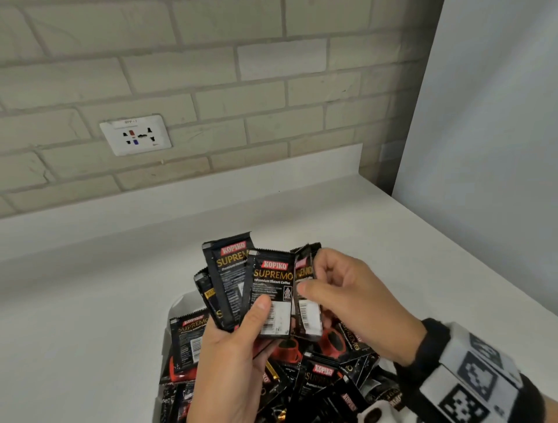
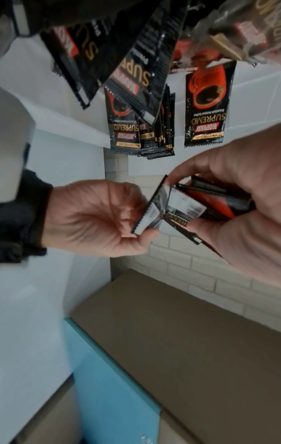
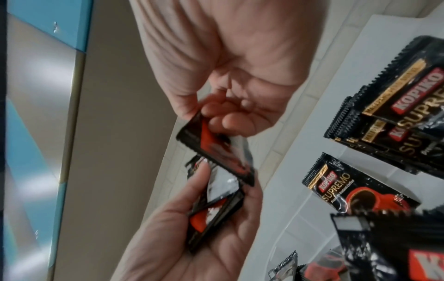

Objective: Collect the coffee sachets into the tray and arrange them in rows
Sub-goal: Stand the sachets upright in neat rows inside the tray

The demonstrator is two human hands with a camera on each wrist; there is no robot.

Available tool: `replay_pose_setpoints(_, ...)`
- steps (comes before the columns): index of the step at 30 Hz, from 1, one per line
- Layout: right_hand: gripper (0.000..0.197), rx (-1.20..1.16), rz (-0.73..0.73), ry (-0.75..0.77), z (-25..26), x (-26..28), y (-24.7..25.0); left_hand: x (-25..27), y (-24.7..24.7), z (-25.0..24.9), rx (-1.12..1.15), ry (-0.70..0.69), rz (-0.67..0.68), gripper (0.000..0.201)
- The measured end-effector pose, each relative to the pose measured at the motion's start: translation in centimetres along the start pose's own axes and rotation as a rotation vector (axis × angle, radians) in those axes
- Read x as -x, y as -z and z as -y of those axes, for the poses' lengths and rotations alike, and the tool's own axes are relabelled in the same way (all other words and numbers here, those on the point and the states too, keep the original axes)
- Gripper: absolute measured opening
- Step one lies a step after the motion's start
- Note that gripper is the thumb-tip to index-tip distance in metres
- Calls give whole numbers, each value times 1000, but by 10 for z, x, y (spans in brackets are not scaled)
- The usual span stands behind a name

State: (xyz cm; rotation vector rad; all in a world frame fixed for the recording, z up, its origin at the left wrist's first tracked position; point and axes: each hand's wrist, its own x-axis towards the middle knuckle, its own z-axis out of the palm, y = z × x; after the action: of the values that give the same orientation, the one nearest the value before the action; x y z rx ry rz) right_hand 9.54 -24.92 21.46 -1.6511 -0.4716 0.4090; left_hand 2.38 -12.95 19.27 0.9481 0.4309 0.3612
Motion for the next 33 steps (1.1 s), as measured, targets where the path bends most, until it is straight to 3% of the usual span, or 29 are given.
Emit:
replay_pose_setpoints(2,21,-172,-3,17,-4,1,8,-2,1,-3,37,21,-23,32)
replay_pose_setpoints(5,49,-543,54,31,-12,3,20,-5,2,-6,74,19,-46,30)
replay_pose_setpoints(7,49,-622,65,40,-14,6,20,-5,-1,-6,88,15,-38,28)
replay_pose_setpoints(11,35,-360,9,-70,-16,4,5,-2,-9,-3,43,21,27,32)
replay_pose_setpoints(15,14,-304,28,-137,-16,4,0,1,-11,-4,50,24,64,32)
replay_pose_setpoints(19,27,-433,44,-188,-14,4,5,2,-6,-4,22,60,73,42)
replay_pose_setpoints(21,23,-495,-43,-210,-7,2,13,0,-3,-4,28,42,68,33)
replay_pose_setpoints(23,11,-349,-175,-114,3,1,21,-2,-2,-5,-16,-7,41,31)
replay_pose_setpoints(25,23,23,-256,57,11,2,25,-3,-1,-3,-72,-66,25,33)
replay_pose_setpoints(27,28,286,-192,159,19,5,15,-1,-4,0,-126,-83,59,36)
replay_pose_setpoints(29,26,345,-70,181,24,6,-2,3,-7,2,-135,-56,132,53)
replay_pose_setpoints(31,20,188,28,142,25,5,-14,6,-7,-2,-127,-35,210,69)
replay_pose_setpoints(33,21,-66,134,18,25,1,-16,8,-6,-9,-161,-36,290,64)
